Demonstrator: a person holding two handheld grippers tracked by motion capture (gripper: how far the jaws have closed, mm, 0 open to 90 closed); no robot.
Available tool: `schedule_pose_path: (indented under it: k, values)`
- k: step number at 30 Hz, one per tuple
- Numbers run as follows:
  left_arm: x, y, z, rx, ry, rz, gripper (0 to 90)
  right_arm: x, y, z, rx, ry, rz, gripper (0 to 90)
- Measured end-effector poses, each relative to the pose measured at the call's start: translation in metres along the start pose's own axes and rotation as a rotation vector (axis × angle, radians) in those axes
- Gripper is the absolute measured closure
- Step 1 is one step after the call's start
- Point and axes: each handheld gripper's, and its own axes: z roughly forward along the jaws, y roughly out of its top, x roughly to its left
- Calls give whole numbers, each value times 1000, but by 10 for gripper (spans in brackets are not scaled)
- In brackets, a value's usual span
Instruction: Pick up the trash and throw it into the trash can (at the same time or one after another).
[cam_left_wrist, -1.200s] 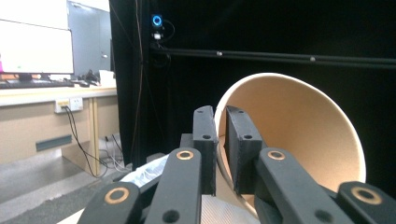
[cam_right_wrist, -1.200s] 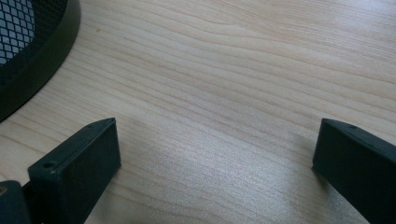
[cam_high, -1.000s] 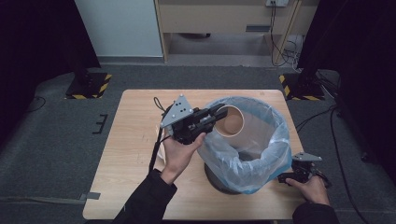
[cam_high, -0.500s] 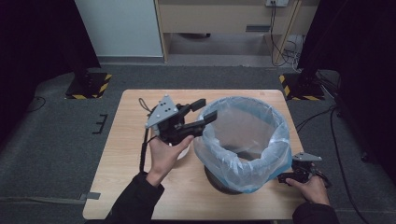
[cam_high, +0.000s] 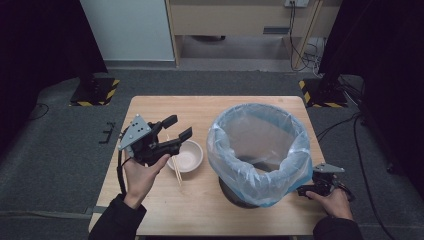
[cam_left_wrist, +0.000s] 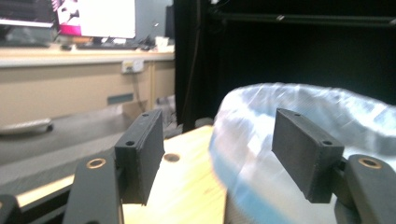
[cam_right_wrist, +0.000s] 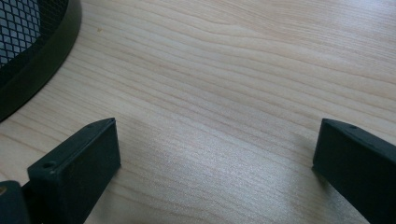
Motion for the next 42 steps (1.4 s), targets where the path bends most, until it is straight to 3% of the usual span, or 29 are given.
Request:
schedule_pose_path:
  k: [1, 8, 13, 14, 19, 31, 42]
  values:
    - [6, -7, -1, 30, 24, -4, 330, 0, 0, 0, -1, 0, -1, 9]
    - [22, -30, 3, 101, 79, -32, 321, 0, 0, 0, 0, 3, -5, 9]
    - [40, -60, 7, 183, 146, -70, 321, 1, 0, 0, -1, 8, -11, 9]
    - [40, -60, 7, 183, 146, -70, 322, 1, 0, 0, -1, 8, -11, 9]
    - [51, -89, 13, 271, 186, -90, 333, 1, 0, 0, 1, 13, -13, 9]
    - [60, -127, 24, 424, 221, -105, 365, 1, 0, 0, 3, 17, -19, 9]
    - [61, -138, 31, 496, 235, -109, 412, 1, 0, 0, 2, 17, -19, 9]
